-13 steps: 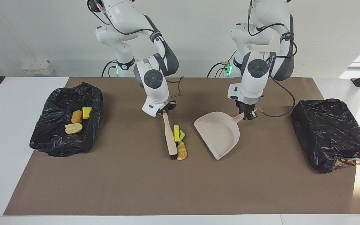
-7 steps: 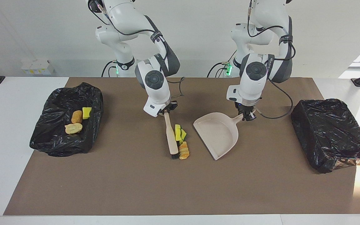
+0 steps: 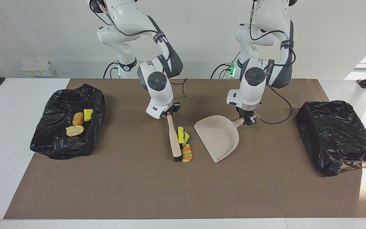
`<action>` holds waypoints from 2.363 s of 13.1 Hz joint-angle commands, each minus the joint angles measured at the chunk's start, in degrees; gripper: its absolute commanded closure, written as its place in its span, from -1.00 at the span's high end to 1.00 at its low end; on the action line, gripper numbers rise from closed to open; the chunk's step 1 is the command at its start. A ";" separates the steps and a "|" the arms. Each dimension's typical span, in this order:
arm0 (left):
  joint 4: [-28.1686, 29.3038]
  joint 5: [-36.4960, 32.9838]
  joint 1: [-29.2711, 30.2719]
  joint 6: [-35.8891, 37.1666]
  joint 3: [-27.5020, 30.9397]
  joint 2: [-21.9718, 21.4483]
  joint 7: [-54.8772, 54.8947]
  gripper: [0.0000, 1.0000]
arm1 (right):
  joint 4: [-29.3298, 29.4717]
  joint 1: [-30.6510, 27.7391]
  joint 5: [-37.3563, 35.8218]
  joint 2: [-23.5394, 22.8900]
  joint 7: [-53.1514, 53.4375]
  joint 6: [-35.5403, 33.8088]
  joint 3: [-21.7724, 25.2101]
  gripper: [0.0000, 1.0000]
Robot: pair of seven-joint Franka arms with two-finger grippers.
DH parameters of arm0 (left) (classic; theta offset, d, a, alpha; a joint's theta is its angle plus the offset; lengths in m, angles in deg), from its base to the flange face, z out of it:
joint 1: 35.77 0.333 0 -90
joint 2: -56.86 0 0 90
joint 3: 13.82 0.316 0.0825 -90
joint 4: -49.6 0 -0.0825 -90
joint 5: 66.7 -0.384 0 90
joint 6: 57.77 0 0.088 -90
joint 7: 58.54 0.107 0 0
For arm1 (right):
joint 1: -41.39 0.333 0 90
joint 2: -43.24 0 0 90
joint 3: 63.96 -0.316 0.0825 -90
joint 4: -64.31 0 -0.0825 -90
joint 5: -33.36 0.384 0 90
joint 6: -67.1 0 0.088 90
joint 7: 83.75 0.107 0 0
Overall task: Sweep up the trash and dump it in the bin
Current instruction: 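Brush the pieces into the dustpan held by the left gripper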
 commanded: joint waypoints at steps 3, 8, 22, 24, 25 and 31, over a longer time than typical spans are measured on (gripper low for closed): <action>-0.02 -1.59 -0.86 -0.68 0.44 -0.08 0.29 -1.00 | -2.06 8.52 1.84 1.49 -0.29 3.03 -1.56 -1.00; -0.02 -1.50 -0.69 -2.34 0.43 0.01 1.25 -1.00 | -2.07 11.97 1.84 3.69 2.07 1.80 -1.83 -1.00; 0.51 3.95 1.95 -10.19 0.43 0.45 9.08 -1.00 | -0.40 6.88 2.02 14.25 4.28 -9.61 -1.39 -1.00; 0.34 4.12 1.95 -8.24 0.43 0.27 11.79 -1.00 | -1.36 5.74 2.20 15.29 2.00 -13.56 -1.13 -1.00; 0.34 4.13 2.04 -7.11 0.78 -0.51 13.72 -1.00 | -3.28 4.16 1.85 16.43 0.94 -16.45 -1.04 -1.00; 0.07 4.21 3.80 3.36 0.79 -6.23 24.29 -1.00 | -27.07 -5.15 0.97 29.42 -0.74 -8.07 -0.86 -1.00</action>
